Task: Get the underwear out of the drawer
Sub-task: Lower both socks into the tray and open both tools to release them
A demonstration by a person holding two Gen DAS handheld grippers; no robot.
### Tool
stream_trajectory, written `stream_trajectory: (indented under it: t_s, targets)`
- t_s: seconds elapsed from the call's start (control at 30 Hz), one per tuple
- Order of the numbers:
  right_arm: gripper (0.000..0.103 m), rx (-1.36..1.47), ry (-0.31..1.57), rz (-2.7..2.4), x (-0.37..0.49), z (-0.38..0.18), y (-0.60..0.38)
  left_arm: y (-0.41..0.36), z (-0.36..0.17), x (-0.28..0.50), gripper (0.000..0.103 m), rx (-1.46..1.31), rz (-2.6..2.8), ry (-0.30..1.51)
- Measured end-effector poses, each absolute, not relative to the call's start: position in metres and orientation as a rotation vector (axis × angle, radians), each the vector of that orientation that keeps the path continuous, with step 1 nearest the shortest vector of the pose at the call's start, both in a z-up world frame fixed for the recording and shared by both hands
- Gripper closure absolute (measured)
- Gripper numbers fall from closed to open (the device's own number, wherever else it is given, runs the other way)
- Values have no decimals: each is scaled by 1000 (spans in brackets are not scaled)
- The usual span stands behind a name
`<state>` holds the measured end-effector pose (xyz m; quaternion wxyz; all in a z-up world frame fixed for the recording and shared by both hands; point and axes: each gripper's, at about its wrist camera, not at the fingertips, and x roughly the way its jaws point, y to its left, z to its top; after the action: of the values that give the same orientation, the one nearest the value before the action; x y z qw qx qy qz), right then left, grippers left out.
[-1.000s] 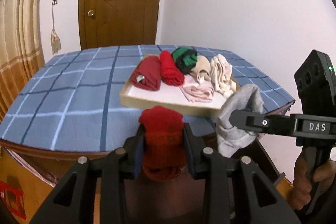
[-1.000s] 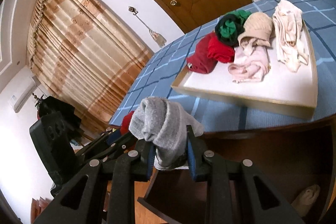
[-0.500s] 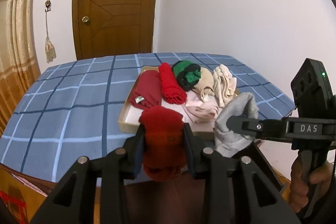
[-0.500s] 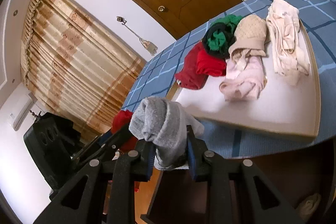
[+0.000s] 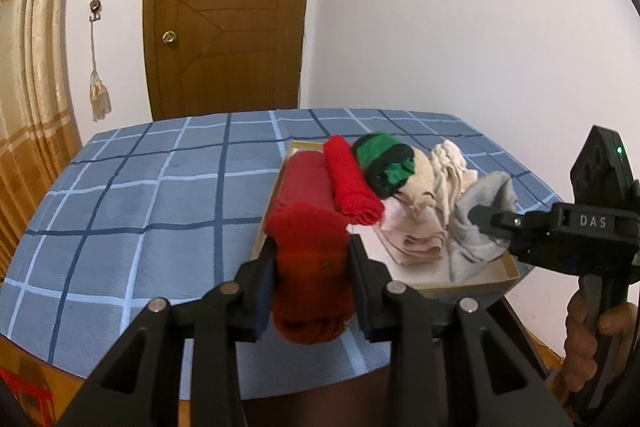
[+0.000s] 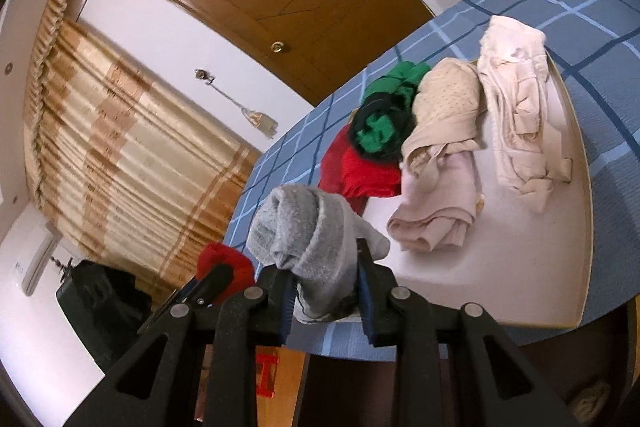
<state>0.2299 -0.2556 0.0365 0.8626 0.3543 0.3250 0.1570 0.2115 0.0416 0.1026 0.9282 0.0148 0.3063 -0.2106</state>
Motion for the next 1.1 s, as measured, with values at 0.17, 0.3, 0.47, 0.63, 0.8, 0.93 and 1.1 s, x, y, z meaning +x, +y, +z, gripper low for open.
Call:
stream_trajectory:
  t_s: [0.17, 0.3, 0.47, 0.63, 0.8, 0.93, 1.1]
  targets:
    - [73, 770, 694, 320, 246, 32, -253, 43, 104, 228, 71, 29, -426, 623]
    - [73, 813, 704, 312, 259, 25, -249, 42, 97, 242, 71, 41, -416, 643]
    - [73, 827, 757, 312, 273, 7, -239, 39, 83, 254, 71, 41, -425, 685]
    - [73, 858, 779, 308, 291, -3, -232, 25, 77, 266, 71, 67, -450, 695]
    - [73, 897, 806, 290, 303, -16, -229, 11, 64, 282, 71, 107, -454, 743]
    - [73, 898, 828, 289, 311, -24, -223, 7, 57, 287, 71, 118, -454, 770]
    - [73, 869, 834, 269, 319, -25, -213, 5, 53, 292, 71, 116, -447, 788]
